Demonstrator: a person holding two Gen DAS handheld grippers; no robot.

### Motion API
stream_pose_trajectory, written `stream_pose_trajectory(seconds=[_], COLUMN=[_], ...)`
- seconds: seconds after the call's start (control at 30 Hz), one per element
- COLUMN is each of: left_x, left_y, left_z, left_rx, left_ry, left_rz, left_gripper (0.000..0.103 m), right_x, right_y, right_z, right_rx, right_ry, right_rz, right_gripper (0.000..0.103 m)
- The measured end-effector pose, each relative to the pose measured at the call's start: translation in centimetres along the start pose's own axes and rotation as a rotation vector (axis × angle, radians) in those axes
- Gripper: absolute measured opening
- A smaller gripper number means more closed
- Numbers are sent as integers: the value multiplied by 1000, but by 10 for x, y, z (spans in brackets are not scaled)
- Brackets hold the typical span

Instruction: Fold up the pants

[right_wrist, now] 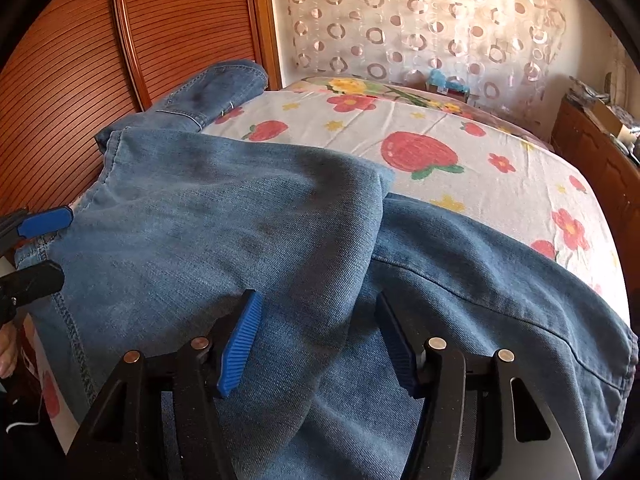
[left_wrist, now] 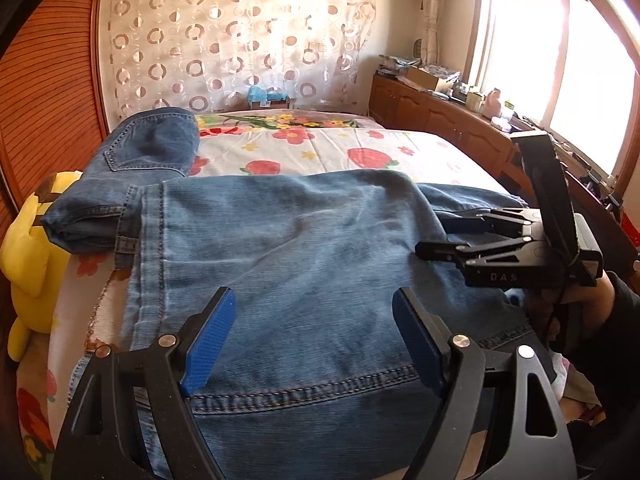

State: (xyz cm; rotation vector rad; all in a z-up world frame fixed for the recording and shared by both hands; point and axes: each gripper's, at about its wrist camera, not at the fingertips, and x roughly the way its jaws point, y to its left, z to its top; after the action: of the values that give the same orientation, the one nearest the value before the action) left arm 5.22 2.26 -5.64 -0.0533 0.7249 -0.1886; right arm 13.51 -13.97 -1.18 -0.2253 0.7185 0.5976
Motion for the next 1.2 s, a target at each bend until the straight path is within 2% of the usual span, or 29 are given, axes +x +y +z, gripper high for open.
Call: stream_pose_trajectory(seconds=[0.13, 0.27, 0.73, 1.0, 1.2], left_x=[-1, 0, 17, 31, 41], left_y=[-6, -11, -51, -73, -91], left_z=[0, 1, 11, 10, 11], left_rx=[9, 7, 73, 110, 143], left_ry=[-9, -13, 7, 50, 75], left_rz=[-1, -12, -44, -61, -66], left_gripper=[81, 81, 81, 81, 81], right_x=[-18, -46, -147, -172, -185], right_y=[-7, -18, -67, -85, -102], right_z=[-2, -13, -84, -125, -150], right_rx=[15, 39, 169, 241, 288], right_ry=[-22, -53, -135, -128, -115], right_rz=[-4, -16, -159, -228, -242], right_gripper=[57, 56, 56, 56, 56])
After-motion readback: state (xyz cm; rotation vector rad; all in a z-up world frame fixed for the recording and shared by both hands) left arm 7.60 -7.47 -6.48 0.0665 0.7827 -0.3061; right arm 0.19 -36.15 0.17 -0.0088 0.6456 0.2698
